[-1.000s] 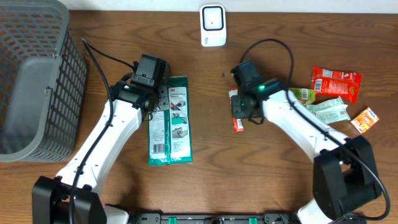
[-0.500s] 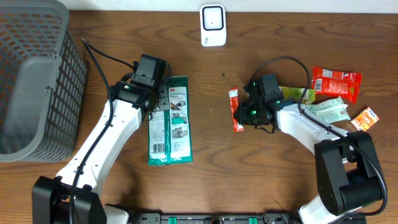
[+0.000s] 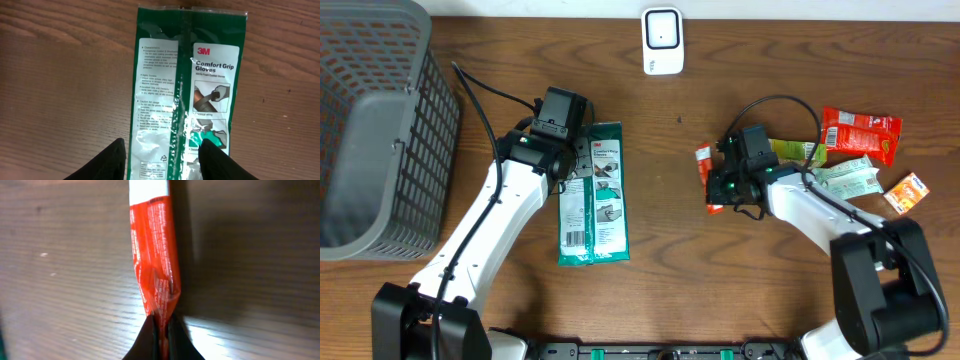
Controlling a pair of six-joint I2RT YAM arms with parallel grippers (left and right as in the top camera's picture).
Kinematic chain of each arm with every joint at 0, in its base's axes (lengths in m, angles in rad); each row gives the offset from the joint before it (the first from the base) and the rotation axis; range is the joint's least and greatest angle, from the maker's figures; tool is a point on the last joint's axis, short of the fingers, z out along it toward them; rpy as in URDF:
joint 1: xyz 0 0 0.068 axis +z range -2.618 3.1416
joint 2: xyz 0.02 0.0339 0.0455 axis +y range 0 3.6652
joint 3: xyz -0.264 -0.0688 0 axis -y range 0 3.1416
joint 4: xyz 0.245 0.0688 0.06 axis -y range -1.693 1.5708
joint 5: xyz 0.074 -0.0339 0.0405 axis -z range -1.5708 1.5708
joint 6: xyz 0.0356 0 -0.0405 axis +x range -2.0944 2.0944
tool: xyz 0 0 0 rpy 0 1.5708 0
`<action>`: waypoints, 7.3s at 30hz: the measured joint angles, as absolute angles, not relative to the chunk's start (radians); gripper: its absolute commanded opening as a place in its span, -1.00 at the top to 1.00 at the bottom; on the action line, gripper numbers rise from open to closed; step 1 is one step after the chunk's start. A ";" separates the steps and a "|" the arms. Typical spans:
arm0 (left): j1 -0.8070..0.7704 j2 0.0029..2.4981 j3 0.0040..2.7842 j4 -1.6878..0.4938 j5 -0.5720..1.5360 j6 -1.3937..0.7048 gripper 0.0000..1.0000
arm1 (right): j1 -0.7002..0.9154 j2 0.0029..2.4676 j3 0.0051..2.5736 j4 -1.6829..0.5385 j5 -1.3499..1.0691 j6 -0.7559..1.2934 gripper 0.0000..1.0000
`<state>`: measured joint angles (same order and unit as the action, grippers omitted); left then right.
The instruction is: Scan the item barcode
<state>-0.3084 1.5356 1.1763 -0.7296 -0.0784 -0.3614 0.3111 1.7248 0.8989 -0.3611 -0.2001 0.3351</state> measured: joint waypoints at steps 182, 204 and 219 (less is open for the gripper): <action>-0.308 1.567 1.176 -0.744 -0.078 -0.369 -0.18 | 0.313 1.830 0.887 -0.043 0.022 0.200 0.98; -0.308 1.567 1.176 -0.744 -0.078 -0.369 -0.22 | 0.429 1.742 0.983 -0.746 -0.105 0.277 0.63; -0.308 1.567 1.176 -0.744 -0.078 -0.369 -0.38 | 0.511 1.738 1.103 -0.808 -0.086 0.276 0.46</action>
<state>-0.3084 1.5673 1.1763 -0.7441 -0.0784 -0.3691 0.5114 1.7382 1.1027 -0.8082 -0.0856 0.2764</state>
